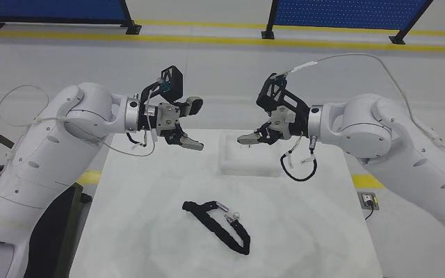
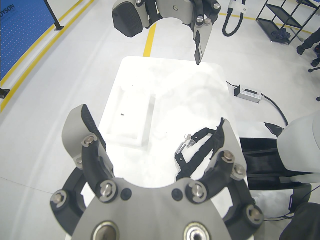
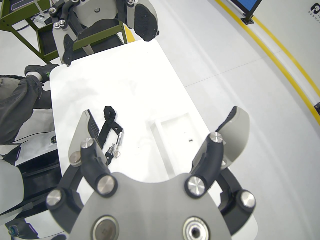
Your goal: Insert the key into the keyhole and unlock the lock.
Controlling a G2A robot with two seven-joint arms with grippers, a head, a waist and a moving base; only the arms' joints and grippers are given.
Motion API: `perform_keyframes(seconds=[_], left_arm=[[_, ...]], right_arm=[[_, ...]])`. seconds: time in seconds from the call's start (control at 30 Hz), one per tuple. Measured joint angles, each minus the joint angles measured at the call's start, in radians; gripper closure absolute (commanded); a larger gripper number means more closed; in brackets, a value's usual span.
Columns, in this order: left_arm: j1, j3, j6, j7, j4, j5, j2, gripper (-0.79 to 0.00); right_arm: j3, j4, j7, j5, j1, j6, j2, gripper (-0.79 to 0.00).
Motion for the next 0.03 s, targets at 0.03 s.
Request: perform_keyframes(seconds=[0.03], left_arm=[[0.0, 0.0, 0.0, 0.0, 0.0, 0.0, 0.0, -0.784]], right_arm=[[0.0, 0.0, 0.0, 0.0, 0.0, 0.0, 0.0, -0.784]])
